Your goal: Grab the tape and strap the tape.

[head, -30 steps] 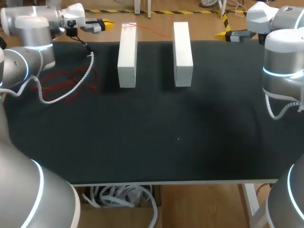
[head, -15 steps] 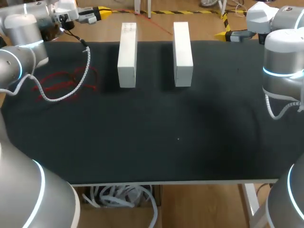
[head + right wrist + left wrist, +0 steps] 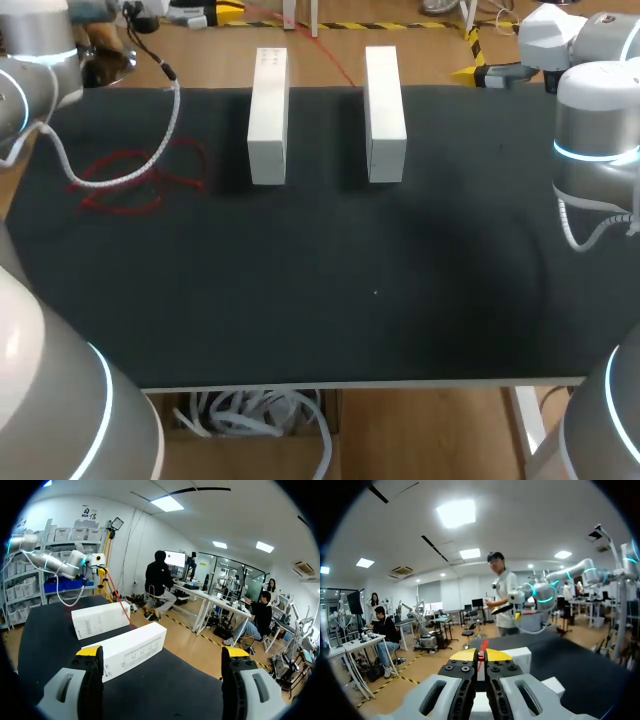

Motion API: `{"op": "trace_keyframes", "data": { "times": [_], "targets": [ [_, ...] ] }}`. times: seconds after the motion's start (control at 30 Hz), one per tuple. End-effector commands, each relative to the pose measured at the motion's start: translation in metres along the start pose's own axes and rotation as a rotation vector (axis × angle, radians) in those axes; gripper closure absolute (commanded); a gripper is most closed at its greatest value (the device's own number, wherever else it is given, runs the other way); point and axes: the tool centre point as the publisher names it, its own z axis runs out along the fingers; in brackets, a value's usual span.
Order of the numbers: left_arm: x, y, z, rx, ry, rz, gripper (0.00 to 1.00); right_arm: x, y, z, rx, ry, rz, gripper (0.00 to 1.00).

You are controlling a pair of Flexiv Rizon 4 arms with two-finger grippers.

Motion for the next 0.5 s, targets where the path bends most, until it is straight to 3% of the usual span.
{"op": "trace_keyframes", "data": {
  "times": [0.03, 0.23, 0.5],
  "targets": [
    [0.030, -0.031, 0.013, -0.115, -0.174, 0.020, 1.00, 0.000, 0.000, 0.000, -0.001, 0.000, 0.000, 0.00],
    [0.039, -0.065, 0.020, -0.048, -0.170, 0.016, 1.00, 0.000, 0.000, 0.000, -0.001, 0.000, 0.000, 0.00],
    [0.041, -0.094, 0.026, 0.017, -0.267, -0.030, 1.00, 0.000, 0.000, 0.000, -0.001, 0.000, 0.000, 0.00]
  ]
}}
